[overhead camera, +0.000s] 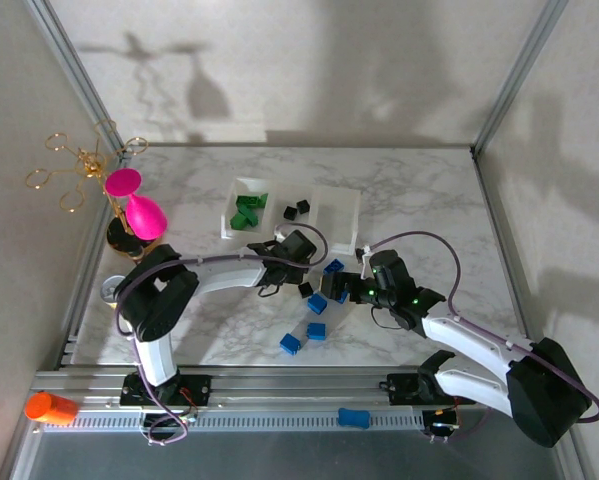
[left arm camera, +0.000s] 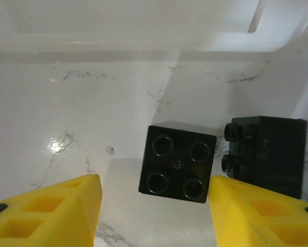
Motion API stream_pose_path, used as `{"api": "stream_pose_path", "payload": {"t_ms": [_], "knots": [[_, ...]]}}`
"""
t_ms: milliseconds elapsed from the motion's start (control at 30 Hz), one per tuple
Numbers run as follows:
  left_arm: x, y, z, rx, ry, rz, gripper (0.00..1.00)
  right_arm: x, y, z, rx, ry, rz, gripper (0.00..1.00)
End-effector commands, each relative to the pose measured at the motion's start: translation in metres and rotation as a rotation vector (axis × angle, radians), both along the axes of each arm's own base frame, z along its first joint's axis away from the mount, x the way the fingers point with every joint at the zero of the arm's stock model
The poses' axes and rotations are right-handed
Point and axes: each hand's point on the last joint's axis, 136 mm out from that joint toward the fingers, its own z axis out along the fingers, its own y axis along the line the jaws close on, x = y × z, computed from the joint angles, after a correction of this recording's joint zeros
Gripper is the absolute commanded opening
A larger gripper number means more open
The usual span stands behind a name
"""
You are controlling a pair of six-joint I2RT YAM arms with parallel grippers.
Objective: Sort the legos into containers by color
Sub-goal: Pick up the lego from the center of the table.
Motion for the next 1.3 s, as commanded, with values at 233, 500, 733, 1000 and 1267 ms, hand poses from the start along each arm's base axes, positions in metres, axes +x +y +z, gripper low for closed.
{"api": "stream_pose_path", "payload": {"t_ms": [233, 500, 733, 1000, 1267], "knots": [[0.009, -0.009, -0.013, 0.022, -0.003, -0.016, 0.55, 0.007, 0.004, 0.011, 0.011, -0.026, -0.010, 0.99], [0.014, -0.010, -0.014, 0.042, -0.010, -0.017, 0.49, 0.007, 0.004, 0.012, 0.013, -0.028, -0.012, 0.99], [0.010, -0.001, -0.009, 0.048, -0.023, 0.003, 0.39, 0.008, 0.006, 0.016, 0.019, -0.037, -0.008, 0.99], [0.006, 0.000, 0.004, 0.010, -0.037, 0.011, 0.33, 0.010, 0.007, 0.017, 0.022, -0.043, -0.009, 0.99], [-0.004, 0.009, 0.039, -0.049, -0.075, 0.022, 0.33, 0.012, 0.002, 0.034, 0.049, -0.074, -0.035, 0.99]]}}
